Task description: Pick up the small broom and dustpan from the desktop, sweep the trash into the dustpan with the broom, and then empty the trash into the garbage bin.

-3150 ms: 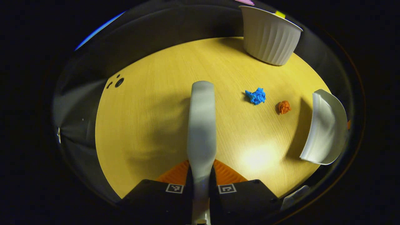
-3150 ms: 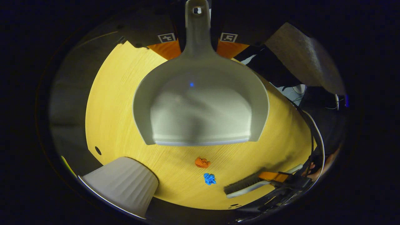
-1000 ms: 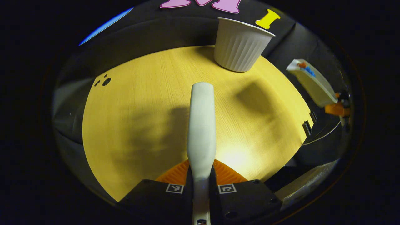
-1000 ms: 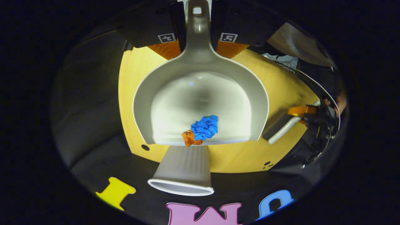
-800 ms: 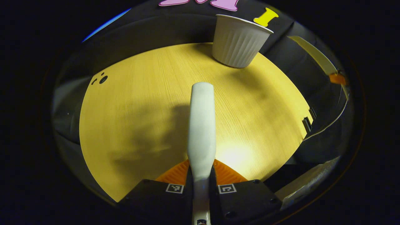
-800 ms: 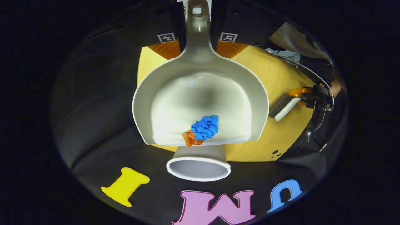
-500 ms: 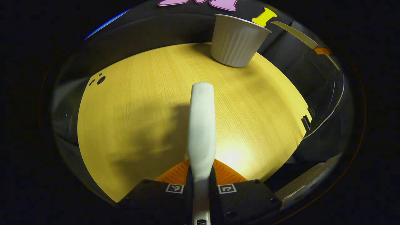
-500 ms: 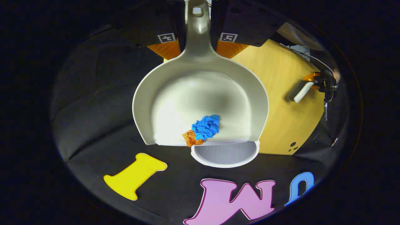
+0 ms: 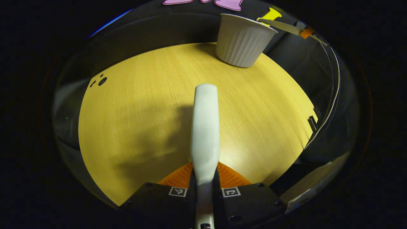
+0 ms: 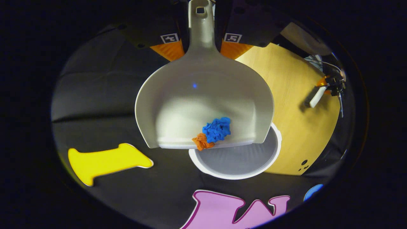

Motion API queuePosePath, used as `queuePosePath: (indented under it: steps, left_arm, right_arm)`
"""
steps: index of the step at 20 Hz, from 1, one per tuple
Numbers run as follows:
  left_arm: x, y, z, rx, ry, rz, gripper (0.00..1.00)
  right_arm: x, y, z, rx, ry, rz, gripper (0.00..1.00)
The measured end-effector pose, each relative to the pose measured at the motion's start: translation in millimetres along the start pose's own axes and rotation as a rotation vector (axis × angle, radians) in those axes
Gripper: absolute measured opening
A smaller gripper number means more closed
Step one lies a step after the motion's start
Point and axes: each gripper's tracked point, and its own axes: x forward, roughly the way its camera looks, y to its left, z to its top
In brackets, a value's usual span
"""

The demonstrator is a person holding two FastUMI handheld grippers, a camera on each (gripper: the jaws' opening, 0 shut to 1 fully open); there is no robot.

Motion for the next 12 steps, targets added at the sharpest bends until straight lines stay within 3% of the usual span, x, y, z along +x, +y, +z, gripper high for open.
queuePosePath:
  steps: [3,12]
  left_arm:
    - [-1.3,0.9,-1.5,-0.01,0.001,-0.003,0.25]
    - [-2.1,1.8,-1.6,-0.03,0.003,0.0,0.25]
  right_arm:
    - [-3.3,-1.5,8.0,-0.031,0.099,0.02,0.37]
    - [-1.4,0.1,12.9,-0.054,0.135,0.036,0.36]
